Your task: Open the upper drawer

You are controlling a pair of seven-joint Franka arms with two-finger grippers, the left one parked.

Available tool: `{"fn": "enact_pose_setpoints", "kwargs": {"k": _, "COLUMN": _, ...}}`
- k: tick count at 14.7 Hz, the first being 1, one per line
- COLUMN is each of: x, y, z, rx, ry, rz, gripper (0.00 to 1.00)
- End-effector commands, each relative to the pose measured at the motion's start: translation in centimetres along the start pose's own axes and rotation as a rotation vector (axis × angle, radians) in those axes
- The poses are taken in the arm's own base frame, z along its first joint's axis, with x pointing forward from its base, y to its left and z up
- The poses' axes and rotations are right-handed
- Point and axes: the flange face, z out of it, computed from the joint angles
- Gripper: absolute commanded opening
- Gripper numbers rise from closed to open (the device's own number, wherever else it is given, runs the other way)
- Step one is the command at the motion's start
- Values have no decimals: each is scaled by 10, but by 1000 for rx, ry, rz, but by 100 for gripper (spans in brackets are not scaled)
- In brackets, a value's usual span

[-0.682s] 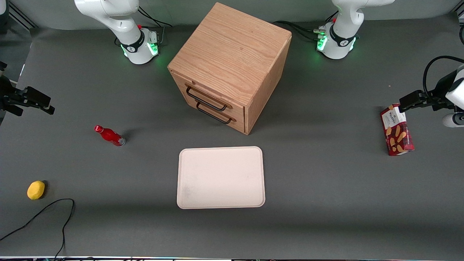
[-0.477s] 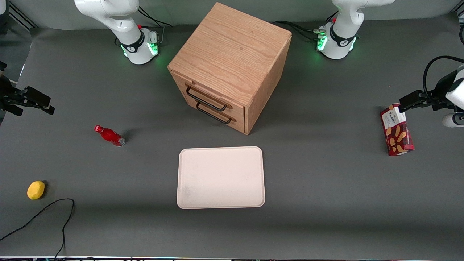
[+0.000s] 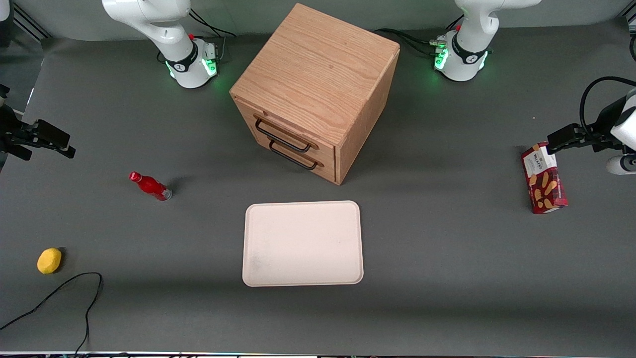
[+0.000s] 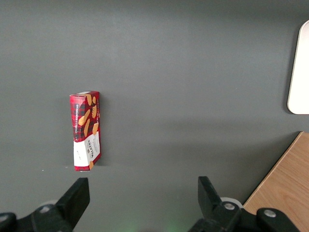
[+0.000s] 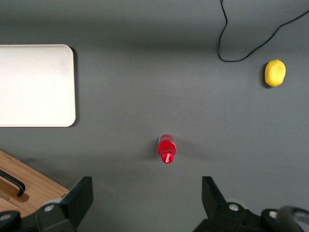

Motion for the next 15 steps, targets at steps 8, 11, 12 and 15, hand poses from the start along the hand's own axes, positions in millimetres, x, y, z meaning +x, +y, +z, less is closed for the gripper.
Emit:
{"fn": "enact_pose_setpoints", "kwargs": {"k": 8, "x": 13, "y": -62, "z": 20, "rx": 9, "ry": -12, "rz": -99, "gripper": 100}}
{"fn": "enact_pose_setpoints", "kwargs": {"k": 11, "x": 22, "y": -110, "z": 23, "rx": 9, "ry": 15, "rz": -180, "gripper": 100}}
{"fn": "enact_pose_setpoints", "kwargs": {"k": 12, "x": 26, "y": -126, "z": 25, "rx": 10, "ry": 18, "rz": -208, "gripper": 100}}
{"fn": "enact_pose_setpoints", "kwargs": {"k": 15, "x": 26, "y": -182, "z": 33, "rx": 11, "ry": 12, "rz": -298, "gripper": 100}}
